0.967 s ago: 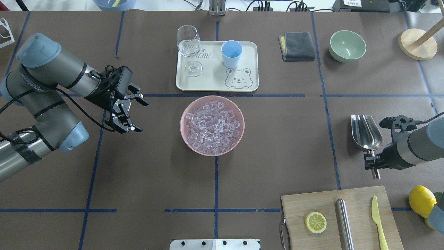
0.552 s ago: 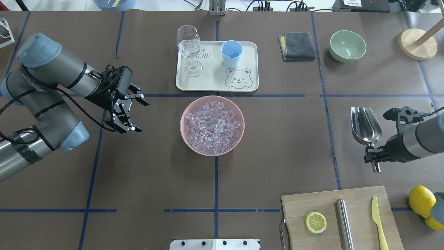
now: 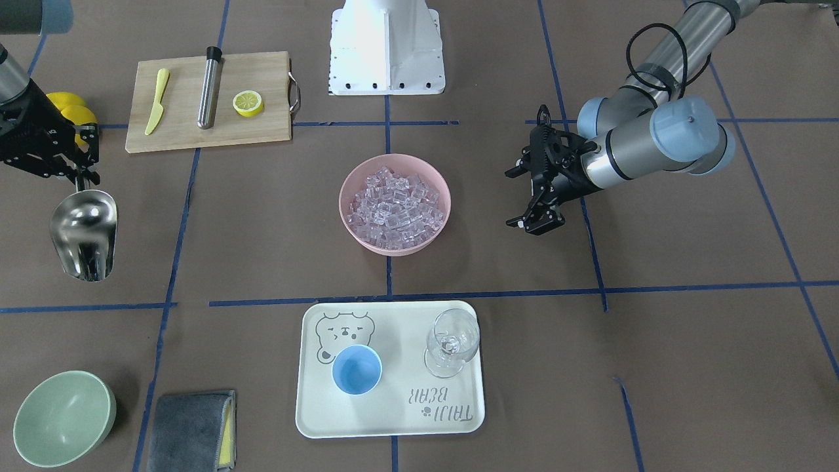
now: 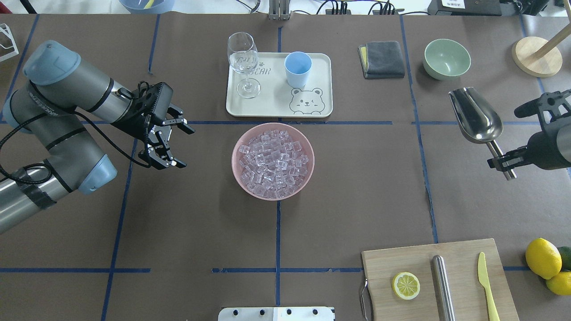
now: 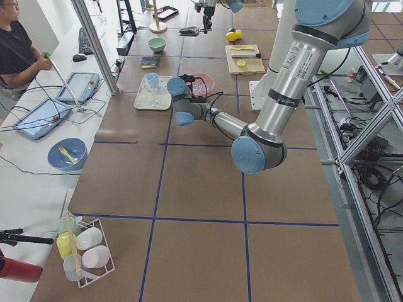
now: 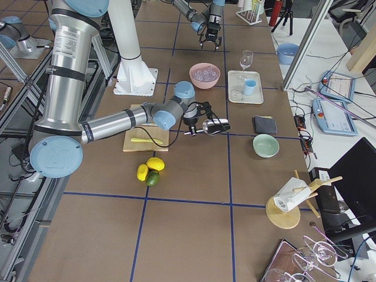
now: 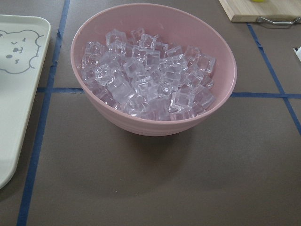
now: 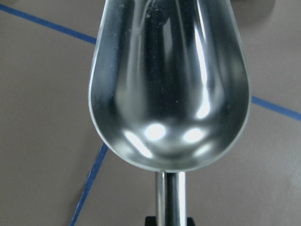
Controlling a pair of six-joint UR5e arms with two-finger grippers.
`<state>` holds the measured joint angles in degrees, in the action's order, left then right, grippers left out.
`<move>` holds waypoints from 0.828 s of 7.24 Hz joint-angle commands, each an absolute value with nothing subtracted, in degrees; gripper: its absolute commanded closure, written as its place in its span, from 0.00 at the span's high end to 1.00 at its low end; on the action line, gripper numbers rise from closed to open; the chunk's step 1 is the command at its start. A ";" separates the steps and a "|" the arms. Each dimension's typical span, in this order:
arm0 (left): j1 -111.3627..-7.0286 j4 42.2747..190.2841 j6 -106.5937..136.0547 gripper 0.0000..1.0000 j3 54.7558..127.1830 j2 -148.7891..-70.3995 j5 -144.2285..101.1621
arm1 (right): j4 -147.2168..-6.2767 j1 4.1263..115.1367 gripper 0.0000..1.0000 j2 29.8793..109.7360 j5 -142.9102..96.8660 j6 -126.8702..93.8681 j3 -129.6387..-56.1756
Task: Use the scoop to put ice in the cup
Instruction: 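Lift the metal scoop with the right gripper and carry it toward the pink bowl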
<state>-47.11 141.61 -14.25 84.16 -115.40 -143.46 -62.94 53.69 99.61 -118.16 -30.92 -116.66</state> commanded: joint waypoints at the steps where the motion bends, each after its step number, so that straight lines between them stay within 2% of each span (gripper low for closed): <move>1: -47.11 141.59 -14.06 1.00 84.20 -115.58 -143.26 | -67.47 57.82 0.00 93.56 -120.40 -27.86 -118.03; 4: -47.02 141.33 -14.06 1.00 84.20 -115.58 -143.26 | -69.52 58.45 0.00 91.94 -119.89 -27.42 -119.44; 6: -47.02 141.33 -14.06 1.00 84.20 -115.58 -143.26 | -80.44 58.01 0.00 82.58 -119.18 -27.51 -119.53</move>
<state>-47.04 141.35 -14.06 84.20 -115.58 -143.26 -74.06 58.07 87.99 -119.63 -27.51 -119.41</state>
